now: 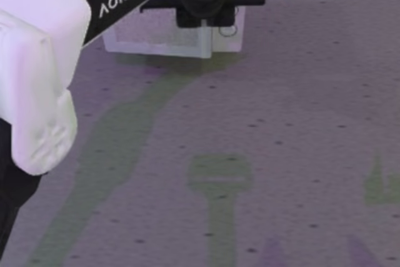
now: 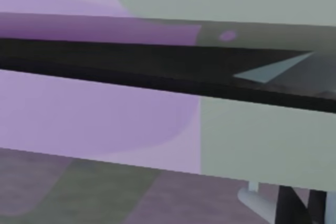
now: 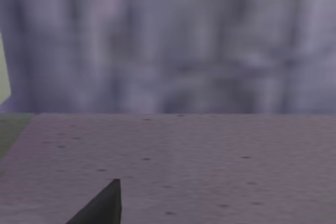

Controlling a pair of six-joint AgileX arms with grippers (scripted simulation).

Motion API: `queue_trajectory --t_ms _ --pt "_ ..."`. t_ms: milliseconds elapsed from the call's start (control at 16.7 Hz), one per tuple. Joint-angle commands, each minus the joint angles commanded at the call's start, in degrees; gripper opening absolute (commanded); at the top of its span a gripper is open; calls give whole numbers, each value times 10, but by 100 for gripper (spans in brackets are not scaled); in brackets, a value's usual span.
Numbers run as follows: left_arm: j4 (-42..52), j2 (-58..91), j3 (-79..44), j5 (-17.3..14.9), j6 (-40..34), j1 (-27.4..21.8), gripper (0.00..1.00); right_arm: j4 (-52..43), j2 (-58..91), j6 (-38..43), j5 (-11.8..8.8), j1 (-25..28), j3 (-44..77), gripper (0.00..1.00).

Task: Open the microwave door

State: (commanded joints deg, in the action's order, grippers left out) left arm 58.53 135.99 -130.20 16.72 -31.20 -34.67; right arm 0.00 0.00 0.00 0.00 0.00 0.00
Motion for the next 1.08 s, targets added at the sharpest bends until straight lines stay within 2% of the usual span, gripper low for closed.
queue_trajectory --t_ms 780,1080 --pt "-2 2 2 -4 -2 -3 0 0 0 0 0 0 0 100" --pt "-42 -45 78 -14 34 2 0 0 0 0 0 0 0 100"
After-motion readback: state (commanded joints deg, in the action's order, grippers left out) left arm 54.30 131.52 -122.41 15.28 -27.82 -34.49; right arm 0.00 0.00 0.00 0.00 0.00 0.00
